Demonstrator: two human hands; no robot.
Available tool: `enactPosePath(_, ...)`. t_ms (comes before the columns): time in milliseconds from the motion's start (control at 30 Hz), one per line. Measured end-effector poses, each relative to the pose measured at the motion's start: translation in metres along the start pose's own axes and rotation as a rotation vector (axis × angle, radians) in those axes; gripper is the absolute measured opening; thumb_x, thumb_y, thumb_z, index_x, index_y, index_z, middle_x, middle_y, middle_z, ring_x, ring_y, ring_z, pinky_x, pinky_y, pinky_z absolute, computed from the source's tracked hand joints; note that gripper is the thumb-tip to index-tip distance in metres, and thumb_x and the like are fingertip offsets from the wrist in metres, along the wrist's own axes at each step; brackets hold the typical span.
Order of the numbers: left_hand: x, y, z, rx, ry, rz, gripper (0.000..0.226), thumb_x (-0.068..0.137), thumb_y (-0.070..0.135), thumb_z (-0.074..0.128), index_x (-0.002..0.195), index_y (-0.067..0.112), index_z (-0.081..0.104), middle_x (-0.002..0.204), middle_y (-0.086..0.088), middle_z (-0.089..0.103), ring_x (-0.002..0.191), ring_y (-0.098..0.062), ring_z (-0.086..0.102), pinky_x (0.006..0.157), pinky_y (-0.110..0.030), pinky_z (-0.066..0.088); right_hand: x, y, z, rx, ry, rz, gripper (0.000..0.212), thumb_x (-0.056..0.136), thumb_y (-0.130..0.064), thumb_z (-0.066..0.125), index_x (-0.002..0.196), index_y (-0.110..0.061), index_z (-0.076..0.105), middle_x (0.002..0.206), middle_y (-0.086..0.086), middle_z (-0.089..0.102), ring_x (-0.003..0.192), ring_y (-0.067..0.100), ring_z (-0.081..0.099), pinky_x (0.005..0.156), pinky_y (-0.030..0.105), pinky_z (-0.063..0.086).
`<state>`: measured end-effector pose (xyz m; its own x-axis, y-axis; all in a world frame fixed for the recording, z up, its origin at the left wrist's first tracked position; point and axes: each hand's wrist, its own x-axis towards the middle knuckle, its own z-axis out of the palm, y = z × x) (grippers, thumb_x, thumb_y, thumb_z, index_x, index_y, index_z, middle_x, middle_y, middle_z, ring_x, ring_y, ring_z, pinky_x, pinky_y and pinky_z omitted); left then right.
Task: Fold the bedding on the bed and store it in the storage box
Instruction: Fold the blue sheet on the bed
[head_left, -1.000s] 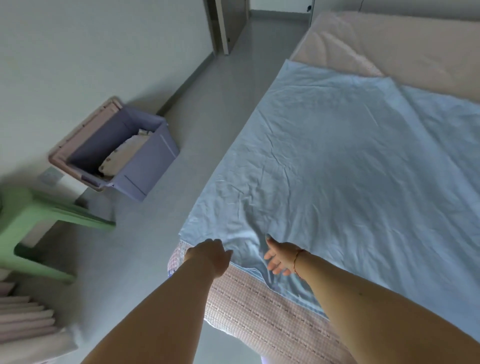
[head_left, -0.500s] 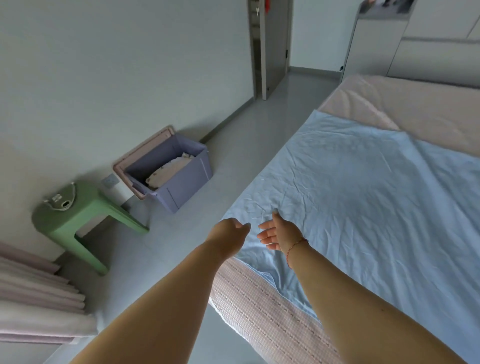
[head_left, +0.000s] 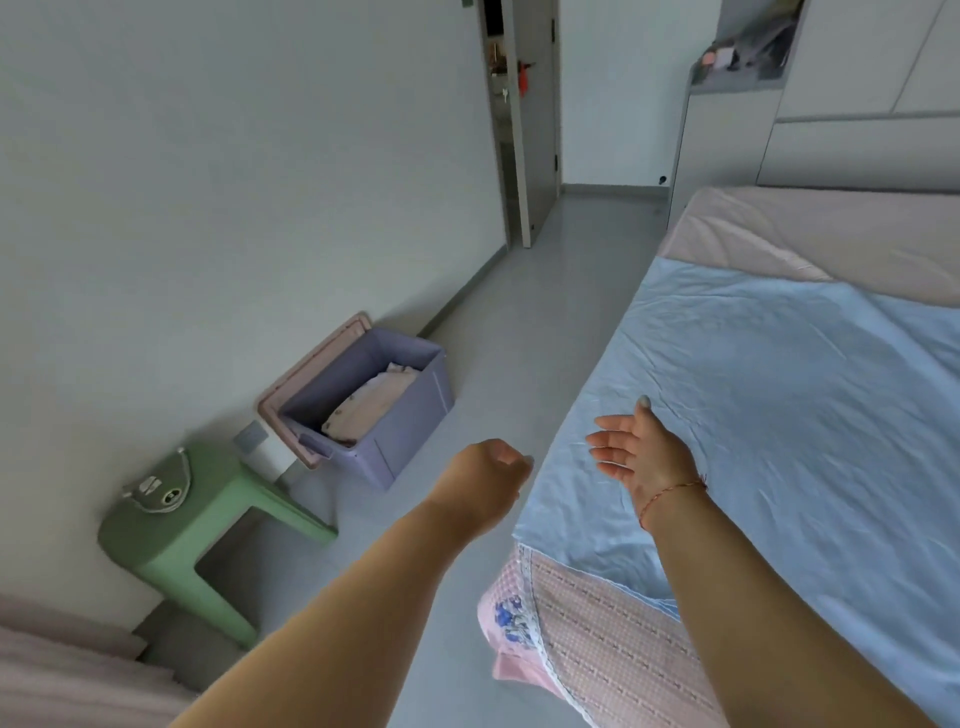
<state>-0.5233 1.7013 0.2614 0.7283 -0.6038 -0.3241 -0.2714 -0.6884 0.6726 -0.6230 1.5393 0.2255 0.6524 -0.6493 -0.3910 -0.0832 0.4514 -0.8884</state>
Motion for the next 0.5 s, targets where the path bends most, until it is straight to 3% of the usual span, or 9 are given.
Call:
enactPosePath(267,0.045,-0.040,-0.036,0.021,-0.170,0.105,0.019,0.092,0.025,0.052,0.076,0.023,0.061,0.091,-0.002,0.072,0.090,-0.020,0.068,0.089,-0.038,0.054,-0.002,0.023,0.044,0.082,0.243,-0.004,0.054,0.101,-0.046,0.027,0.086,-0.010,0.064,0.084,0.010,0.065,0.080,0.021,0.061,0.087,0.037,0.048)
enactPosePath(500,0.116,-0.042,-0.035,0.109,-0.360,0.229,0.022,0.091,0.022,0.049,0.098,0.011,0.066,0.094,0.000,0.072,0.089,-0.016,0.068,0.090,-0.039,0.054,0.048,0.032,0.054,0.181,0.475,0.024,0.049,0.101,-0.041,0.037,0.079,-0.007,0.065,0.073,0.010,0.062,0.066,0.020,0.057,0.069,0.031,0.049)
